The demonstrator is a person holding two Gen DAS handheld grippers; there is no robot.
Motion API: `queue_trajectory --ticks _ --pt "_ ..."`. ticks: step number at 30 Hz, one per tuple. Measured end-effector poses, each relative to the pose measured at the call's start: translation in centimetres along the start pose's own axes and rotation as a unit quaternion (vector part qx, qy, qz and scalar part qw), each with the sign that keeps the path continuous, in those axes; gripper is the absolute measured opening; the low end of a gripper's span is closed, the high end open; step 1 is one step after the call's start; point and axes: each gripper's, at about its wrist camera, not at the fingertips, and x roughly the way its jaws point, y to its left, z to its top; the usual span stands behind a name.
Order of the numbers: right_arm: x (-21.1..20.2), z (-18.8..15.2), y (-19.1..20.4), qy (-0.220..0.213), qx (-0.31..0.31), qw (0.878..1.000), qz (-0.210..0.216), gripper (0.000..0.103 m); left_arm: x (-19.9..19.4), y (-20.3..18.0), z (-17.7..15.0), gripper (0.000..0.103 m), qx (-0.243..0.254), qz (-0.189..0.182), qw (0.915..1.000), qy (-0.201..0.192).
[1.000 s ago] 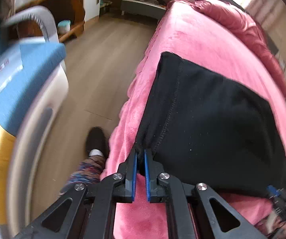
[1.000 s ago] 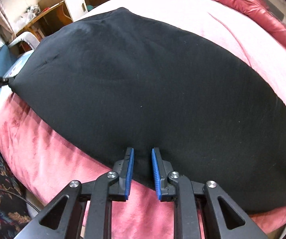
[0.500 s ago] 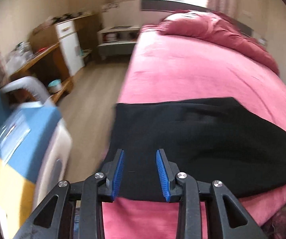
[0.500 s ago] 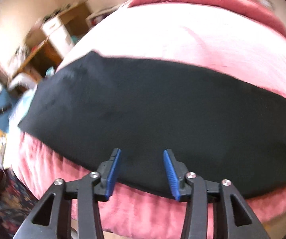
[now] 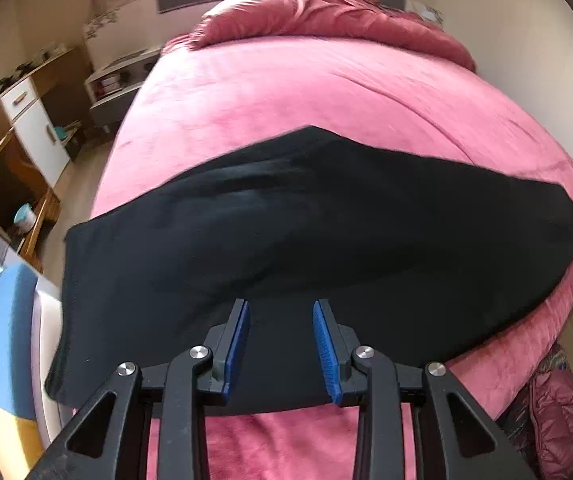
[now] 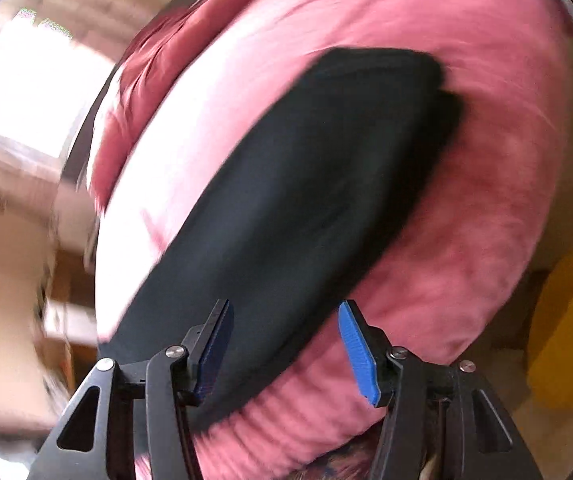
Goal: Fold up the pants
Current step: 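Grasp the black trouser leg end with the right gripper and pull it straight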
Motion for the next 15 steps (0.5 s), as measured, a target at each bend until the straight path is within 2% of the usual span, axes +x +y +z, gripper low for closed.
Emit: queue_trajectory --ticks 4,9,15 --pt "0.5 2.2 -3.5 -0.025 0.067 0.997 0.007 0.058 1.1 -2.1 0.1 0.035 0.022 -0.007 0.9996 0.015" --pt "1.7 3.9 -5.2 -0.046 0.104 0.993 0.035 0.059 2.2 -3.6 -0.4 0.035 0.037 -0.017 0.9986 0.033" --pt "2.7 4.2 -6.3 -0.071 0.146 0.984 0.077 0.059 4.2 -3.3 -1.1 0.035 0.013 -0.038 0.9973 0.061"
